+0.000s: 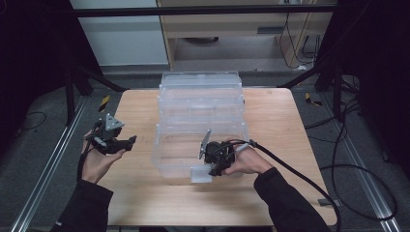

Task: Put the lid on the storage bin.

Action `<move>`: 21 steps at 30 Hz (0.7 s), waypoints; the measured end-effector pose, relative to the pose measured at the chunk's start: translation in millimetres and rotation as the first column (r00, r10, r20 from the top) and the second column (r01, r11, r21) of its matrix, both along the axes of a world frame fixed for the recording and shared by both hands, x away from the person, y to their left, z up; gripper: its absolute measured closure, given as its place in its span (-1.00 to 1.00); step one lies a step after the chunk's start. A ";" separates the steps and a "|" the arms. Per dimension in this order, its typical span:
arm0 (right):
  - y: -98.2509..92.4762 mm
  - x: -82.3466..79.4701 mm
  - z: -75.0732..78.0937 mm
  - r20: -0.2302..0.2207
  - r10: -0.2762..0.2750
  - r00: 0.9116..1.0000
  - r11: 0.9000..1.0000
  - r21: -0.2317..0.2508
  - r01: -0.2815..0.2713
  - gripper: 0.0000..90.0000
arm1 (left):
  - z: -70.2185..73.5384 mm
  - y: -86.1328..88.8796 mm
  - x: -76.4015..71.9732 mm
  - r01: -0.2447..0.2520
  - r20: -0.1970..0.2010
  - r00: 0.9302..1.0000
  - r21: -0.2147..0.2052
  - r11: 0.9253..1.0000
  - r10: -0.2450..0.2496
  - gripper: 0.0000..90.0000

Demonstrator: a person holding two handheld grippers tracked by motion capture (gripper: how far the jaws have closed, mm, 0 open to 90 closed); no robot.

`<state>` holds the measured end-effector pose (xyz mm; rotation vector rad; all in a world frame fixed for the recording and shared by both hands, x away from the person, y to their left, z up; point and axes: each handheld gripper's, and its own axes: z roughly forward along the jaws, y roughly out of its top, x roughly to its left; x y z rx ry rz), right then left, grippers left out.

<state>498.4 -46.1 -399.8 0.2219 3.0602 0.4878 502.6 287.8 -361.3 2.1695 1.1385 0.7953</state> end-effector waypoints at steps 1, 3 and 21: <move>-0.1 0.0 -0.1 0.000 0.001 1.000 1.000 0.001 -0.001 0.46 | 5.2 -3.2 1.5 0.019 0.005 1.000 0.016 1.000 -0.020 -0.18; -0.2 0.0 -0.1 0.001 0.002 1.000 1.000 0.002 -0.002 0.46 | 9.8 -6.1 3.4 0.041 0.003 0.999 0.024 0.999 -0.041 -0.18; -1.1 -1.0 -0.4 0.008 0.002 1.000 1.000 0.009 -0.002 0.46 | 40.5 -32.7 15.7 0.215 -0.019 0.977 0.127 0.968 -0.214 -0.14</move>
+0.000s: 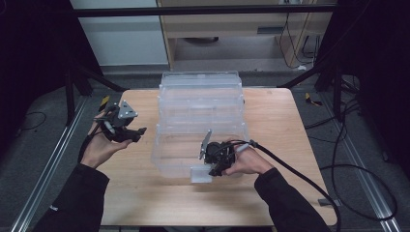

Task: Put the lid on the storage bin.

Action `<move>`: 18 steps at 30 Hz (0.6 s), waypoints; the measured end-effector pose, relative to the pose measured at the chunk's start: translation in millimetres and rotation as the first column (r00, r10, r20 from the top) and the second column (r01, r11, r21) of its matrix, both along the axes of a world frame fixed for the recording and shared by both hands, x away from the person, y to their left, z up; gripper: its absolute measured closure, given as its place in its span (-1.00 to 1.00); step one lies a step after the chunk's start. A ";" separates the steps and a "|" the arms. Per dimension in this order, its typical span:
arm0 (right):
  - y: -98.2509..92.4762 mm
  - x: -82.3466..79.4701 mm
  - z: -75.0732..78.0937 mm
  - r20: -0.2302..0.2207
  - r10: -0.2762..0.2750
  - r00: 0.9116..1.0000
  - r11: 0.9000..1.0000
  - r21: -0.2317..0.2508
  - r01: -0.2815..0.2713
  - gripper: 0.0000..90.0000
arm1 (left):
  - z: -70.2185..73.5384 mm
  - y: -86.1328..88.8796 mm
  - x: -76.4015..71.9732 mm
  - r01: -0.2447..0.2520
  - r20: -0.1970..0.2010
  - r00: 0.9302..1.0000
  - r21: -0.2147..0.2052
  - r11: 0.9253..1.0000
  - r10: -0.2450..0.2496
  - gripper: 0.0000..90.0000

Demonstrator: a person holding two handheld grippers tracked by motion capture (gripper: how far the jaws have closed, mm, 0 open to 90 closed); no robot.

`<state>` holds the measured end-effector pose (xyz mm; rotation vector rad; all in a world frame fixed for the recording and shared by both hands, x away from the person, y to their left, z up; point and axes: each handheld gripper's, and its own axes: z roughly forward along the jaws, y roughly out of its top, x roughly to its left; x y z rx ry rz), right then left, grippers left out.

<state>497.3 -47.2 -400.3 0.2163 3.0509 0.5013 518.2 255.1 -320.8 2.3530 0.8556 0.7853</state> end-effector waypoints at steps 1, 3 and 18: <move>0.1 0.2 0.0 0.002 0.003 1.000 1.000 0.000 -0.003 0.46 | 2.7 -2.2 0.4 0.006 0.003 1.000 0.011 1.000 -0.007 -0.14; 0.2 0.2 0.0 0.002 0.004 1.000 1.000 0.000 -0.004 0.46 | 4.5 -3.8 1.0 0.012 0.005 1.000 0.018 1.000 -0.012 -0.14; -0.3 0.1 -0.1 0.000 0.005 1.000 1.000 0.004 -0.005 0.46 | 26.1 -33.2 18.7 0.107 0.037 0.993 0.081 0.991 -0.110 -0.11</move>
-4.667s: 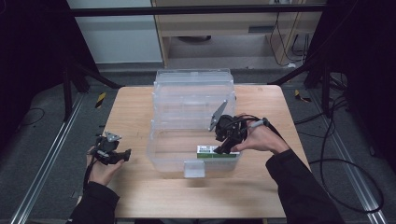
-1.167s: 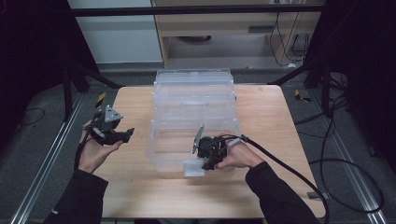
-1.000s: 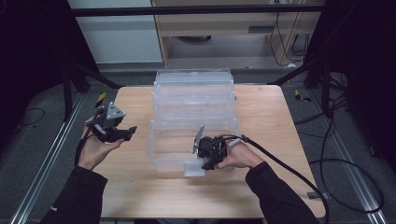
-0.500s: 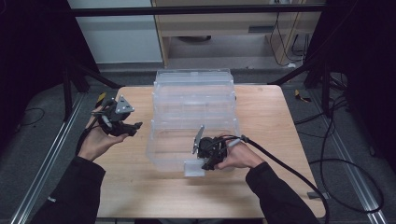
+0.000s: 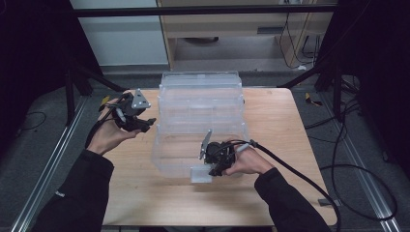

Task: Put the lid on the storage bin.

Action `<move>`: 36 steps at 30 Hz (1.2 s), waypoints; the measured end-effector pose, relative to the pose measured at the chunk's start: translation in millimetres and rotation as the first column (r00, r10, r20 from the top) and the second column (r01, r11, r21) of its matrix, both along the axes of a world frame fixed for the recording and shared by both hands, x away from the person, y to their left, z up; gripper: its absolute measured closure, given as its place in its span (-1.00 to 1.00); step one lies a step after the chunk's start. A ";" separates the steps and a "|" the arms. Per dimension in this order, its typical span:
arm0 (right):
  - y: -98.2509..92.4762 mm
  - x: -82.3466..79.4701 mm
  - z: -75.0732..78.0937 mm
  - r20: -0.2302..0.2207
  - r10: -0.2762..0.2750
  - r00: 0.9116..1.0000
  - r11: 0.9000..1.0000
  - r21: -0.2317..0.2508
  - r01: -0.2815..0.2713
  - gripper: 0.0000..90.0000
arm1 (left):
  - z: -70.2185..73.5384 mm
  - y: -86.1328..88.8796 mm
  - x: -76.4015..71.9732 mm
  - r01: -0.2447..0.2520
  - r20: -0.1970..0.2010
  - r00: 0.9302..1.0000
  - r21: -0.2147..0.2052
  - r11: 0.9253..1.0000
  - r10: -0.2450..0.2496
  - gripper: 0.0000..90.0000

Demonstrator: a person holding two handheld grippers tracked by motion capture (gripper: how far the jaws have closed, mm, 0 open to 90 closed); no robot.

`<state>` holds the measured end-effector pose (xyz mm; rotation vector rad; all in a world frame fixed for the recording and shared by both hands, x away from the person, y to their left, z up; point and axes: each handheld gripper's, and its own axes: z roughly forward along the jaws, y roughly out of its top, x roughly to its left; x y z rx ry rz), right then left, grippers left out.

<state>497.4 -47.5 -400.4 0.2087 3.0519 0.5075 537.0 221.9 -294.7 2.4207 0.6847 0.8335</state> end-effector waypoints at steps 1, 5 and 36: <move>0.0 0.4 0.1 0.001 0.006 1.000 1.000 0.000 -0.006 0.46 | 0.9 -1.7 1.4 0.005 -0.001 1.000 0.003 1.000 -0.005 -0.11; -0.1 0.2 0.0 -0.001 0.004 1.000 1.000 0.000 -0.004 0.46 | 3.3 -8.4 6.8 0.021 0.006 1.000 0.018 1.000 -0.021 -0.11; -0.8 0.9 0.1 0.001 0.014 1.000 1.000 0.005 -0.014 0.47 | 8.9 -55.3 39.9 0.137 0.046 0.988 0.161 0.977 -0.146 -0.11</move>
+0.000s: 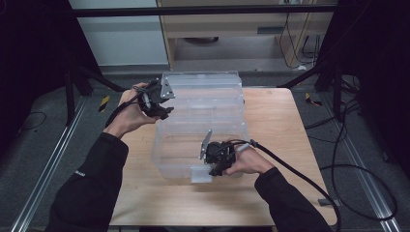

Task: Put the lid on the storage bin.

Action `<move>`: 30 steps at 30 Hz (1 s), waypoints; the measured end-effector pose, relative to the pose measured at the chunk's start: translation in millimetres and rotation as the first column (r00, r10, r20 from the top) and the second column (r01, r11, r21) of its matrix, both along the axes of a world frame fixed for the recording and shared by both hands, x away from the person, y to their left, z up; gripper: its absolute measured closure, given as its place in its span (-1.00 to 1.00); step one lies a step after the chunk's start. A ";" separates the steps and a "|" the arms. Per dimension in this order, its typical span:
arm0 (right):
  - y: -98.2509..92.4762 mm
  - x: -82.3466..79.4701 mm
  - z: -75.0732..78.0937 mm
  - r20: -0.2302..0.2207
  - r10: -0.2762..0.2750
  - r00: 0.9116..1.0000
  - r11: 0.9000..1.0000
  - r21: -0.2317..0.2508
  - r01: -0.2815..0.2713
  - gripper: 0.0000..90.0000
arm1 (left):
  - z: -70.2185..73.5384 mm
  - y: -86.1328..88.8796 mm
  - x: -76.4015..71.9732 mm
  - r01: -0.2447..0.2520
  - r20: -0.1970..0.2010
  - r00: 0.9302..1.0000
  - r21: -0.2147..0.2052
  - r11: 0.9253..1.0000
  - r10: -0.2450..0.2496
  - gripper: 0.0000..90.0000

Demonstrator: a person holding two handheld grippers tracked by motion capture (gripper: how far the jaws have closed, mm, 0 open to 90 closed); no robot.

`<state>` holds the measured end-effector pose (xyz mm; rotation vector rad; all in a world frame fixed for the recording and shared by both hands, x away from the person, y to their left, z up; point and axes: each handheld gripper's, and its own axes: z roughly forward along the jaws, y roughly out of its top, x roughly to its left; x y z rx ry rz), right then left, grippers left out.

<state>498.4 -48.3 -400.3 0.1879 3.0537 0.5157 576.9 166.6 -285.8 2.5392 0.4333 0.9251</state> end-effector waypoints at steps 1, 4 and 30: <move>0.0 -0.3 -0.2 0.002 0.000 1.000 1.000 0.003 0.000 0.47 | -0.2 -1.1 1.3 0.003 -0.001 1.000 0.004 1.000 -0.003 -0.11; 0.0 -0.3 -0.2 0.005 0.002 1.000 1.000 0.002 -0.002 0.47 | -1.4 -4.4 5.1 0.009 -0.001 1.000 0.031 0.999 -0.009 -0.11; -0.3 -1.4 -0.1 0.004 -0.006 1.000 1.000 0.003 0.006 0.47 | -16.9 -28.5 28.9 0.090 0.015 0.995 0.183 0.979 -0.094 -0.06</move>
